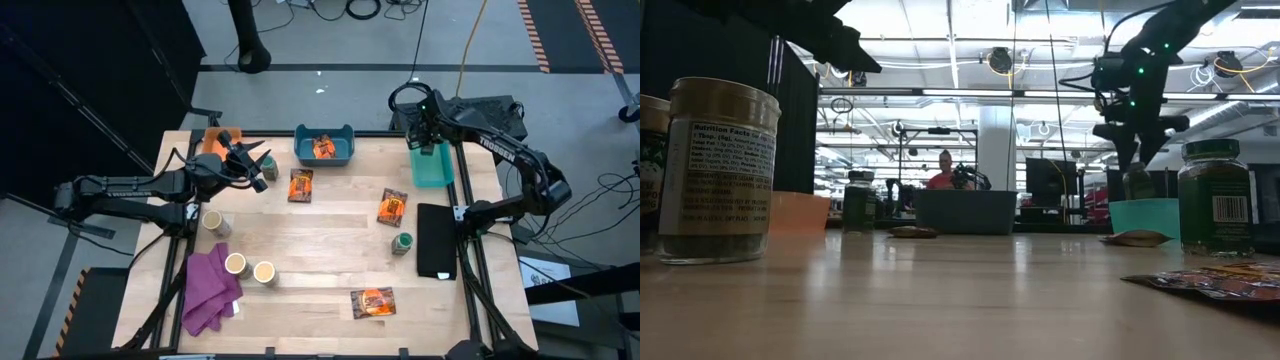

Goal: Sort spices by type
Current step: Put the top right green seasoning bottle into the light blue bin

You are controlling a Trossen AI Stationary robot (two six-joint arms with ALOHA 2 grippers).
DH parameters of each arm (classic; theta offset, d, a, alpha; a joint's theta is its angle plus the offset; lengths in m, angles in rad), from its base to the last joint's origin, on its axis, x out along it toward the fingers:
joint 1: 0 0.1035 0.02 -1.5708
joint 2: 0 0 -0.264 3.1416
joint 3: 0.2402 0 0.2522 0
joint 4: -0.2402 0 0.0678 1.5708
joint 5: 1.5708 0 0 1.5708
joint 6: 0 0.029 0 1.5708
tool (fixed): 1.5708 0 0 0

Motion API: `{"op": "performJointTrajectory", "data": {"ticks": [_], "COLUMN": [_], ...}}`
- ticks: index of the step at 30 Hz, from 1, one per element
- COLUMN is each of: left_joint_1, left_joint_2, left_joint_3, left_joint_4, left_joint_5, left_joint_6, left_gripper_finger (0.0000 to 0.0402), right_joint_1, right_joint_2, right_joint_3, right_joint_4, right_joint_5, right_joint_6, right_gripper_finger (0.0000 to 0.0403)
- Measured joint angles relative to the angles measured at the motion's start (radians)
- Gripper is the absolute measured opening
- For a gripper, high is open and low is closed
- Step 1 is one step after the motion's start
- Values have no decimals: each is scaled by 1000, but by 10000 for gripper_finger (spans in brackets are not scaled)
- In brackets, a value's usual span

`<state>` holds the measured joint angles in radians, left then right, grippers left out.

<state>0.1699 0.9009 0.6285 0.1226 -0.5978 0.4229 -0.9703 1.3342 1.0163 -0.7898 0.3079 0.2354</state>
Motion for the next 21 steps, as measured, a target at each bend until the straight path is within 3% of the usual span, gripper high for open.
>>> {"op": "performJointTrajectory", "data": {"ticks": [8,15,21], "left_joint_1": [0,0,0], "left_joint_2": [0,0,0], "left_joint_3": [0,0,0], "left_joint_4": [-1,-3,-3], "left_joint_5": [0,85,93], "left_joint_6": [0,0,0], "left_gripper_finger": [134,134,134], "right_joint_1": [-35,-56,-63], "right_joint_2": [0,0,0], "right_joint_3": [-1,-1,-1], "right_joint_4": [38,65,64], "right_joint_5": [-48,-85,-102], "right_joint_6": [-50,-69,-30], "right_gripper_finger": [179,179,179]}}
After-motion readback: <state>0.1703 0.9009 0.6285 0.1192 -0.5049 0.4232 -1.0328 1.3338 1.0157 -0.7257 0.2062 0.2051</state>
